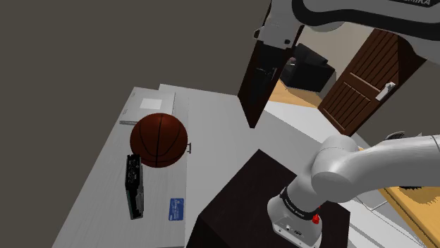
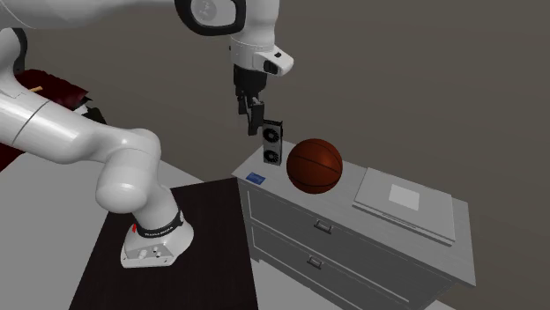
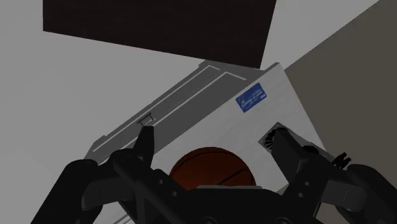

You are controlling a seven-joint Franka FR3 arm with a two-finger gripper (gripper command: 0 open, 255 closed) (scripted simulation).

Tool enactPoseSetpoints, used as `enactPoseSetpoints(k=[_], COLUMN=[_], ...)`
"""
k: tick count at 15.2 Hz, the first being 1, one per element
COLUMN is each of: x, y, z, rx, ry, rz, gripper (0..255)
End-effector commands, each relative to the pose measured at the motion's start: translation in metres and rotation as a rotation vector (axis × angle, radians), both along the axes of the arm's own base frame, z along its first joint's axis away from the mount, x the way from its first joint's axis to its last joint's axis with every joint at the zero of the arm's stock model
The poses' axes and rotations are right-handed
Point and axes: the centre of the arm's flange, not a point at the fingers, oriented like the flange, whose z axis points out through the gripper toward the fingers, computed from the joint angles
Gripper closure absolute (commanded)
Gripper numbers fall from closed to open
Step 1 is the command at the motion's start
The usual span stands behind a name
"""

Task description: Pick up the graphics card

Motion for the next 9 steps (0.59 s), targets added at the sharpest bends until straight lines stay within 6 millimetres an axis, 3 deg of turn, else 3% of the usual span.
enactPoseSetpoints(k=[1,9], x=[0.000,-0.006], y=[0.000,0.103], z=[0.000,-0.041], rx=[0.000,-0.057], ry=[0.000,-0.054], rz=[0.000,-0.128], gripper=[0,0])
